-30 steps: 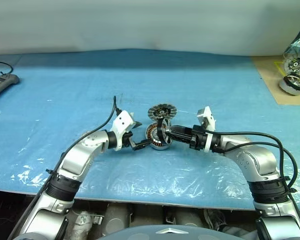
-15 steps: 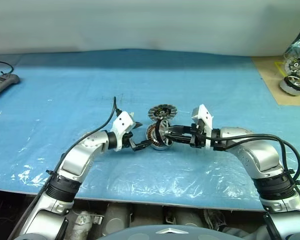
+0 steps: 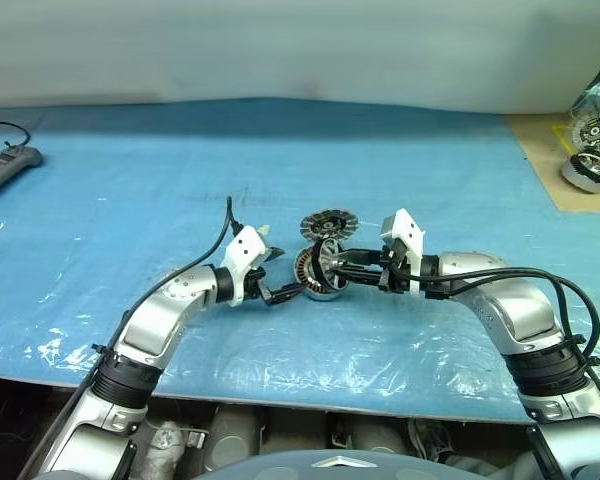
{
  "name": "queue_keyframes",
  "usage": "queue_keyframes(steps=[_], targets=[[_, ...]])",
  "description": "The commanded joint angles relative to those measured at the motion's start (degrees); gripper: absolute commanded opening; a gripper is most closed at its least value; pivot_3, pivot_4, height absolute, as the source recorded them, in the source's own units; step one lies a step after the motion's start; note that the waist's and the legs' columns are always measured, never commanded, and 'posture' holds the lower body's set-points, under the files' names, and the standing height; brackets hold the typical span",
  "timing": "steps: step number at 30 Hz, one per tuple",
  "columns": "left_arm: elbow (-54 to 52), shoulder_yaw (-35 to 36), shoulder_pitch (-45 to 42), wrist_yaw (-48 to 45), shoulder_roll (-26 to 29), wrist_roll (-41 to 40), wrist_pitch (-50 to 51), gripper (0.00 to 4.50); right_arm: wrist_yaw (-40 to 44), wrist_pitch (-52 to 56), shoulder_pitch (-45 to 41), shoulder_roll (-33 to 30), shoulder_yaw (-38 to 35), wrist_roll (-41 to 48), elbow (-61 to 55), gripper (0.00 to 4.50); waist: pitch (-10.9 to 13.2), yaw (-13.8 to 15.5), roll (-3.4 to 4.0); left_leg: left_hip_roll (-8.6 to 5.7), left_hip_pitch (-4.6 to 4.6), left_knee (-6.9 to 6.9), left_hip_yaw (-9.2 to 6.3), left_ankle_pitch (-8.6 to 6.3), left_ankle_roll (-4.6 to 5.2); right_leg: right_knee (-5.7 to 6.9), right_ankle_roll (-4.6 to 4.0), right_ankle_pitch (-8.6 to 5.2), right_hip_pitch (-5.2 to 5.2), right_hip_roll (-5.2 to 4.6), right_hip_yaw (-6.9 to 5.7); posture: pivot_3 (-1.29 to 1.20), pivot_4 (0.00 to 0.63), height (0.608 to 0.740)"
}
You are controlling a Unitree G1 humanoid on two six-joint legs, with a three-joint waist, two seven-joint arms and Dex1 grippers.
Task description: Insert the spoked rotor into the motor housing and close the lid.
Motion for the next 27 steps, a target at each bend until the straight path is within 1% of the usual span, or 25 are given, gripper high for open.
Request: queue_keyframes(steps=[1,3,4,8,14,16,19,23,27], targets=[[-0.29,0.10,-1.37,0.36,-0.70,0.29,-1.21,4.50,0.57,-1.59,-0.63,-0.81,0.58,-1.63,0.47,2.21,0.00,0.01,0.00,0.00,0.01,0.01,0.00,0.00,0.00,0.00,0.00,0.00,0.01,0.00,0.00,0.00,0.150,0.740],[0.00,-0.13,-2.16,0.62,-1.26,0.41,-0.77,4.50,0.17,-0.07,-1.15,-0.35,0.23,-1.18,0.71,2.81,0.00,-0.01,0.00,0.00,-0.01,0.02,0.00,0.00,0.00,0.01,0.00,0.00,0.00,0.00,0.00,0.00,0.150,0.740],[-0.51,-0.16,-2.40,0.76,-1.40,0.36,-0.16,4.50,0.25,1.02,-1.36,0.00,-0.29,-0.18,0.67,3.20,0.00,-0.01,0.00,0.00,-0.01,0.02,0.00,0.00,0.00,0.01,0.00,0.00,0.00,0.00,0.00,0.00,0.150,0.740],[-3.10,-0.12,-2.43,1.08,-1.13,-0.03,2.03,4.50,0.28,2.66,-1.63,0.72,-1.33,1.49,0.48,3.20,0.00,-0.05,0.00,0.00,-0.01,0.01,0.00,0.00,0.00,0.02,0.00,0.00,-0.02,0.00,0.00,0.00,0.150,0.740],[-3.50,0.73,-0.23,0.19,0.07,-0.42,1.06,4.50,-0.35,3.35,-2.37,1.78,-4.09,4.10,-0.76,3.20,0.00,-0.11,0.00,0.00,-0.01,0.00,0.00,0.00,0.00,0.03,0.00,0.00,-0.03,0.00,0.00,0.00,0.150,0.740],[-2.98,1.56,0.16,-0.92,1.07,-0.98,0.98,4.50,-0.58,4.20,-2.81,1.97,-4.60,4.97,-0.83,3.20,0.00,-0.08,0.00,0.00,-0.01,0.01,0.00,0.00,0.00,0.03,0.00,0.00,-0.02,0.00,0.00,0.00,0.150,0.740],[-2.88,2.77,1.42,-3.22,4.11,-1.71,1.01,4.50,-0.73,4.55,-2.89,1.82,-4.38,5.08,-1.19,3.20,0.00,-0.08,0.00,0.00,0.01,0.01,0.00,0.00,0.00,0.06,0.00,0.00,-0.02,0.00,0.00,0.00,0.150,0.740],[-5.21,3.66,3.87,-4.65,7.50,-2.55,1.80,4.50,-0.97,4.74,-3.21,2.04,-4.11,5.20,-1.22,3.20,0.00,-0.13,0.00,0.00,-0.01,0.01,0.00,0.00,0.00,0.07,0.00,0.00,-0.04,0.00,0.00,0.00,0.150,0.740],[-3.61,5.53,7.95,-5.53,9.19,-2.37,-2.79,4.50,-0.82,4.94,-3.88,2.72,-3.80,5.65,-1.00,3.20,0.00,-0.11,0.00,0.00,-0.01,0.00,0.01,0.00,0.00,0.05,0.00,0.00,-0.05,0.00,0.00,0.00,0.150,0.740]])
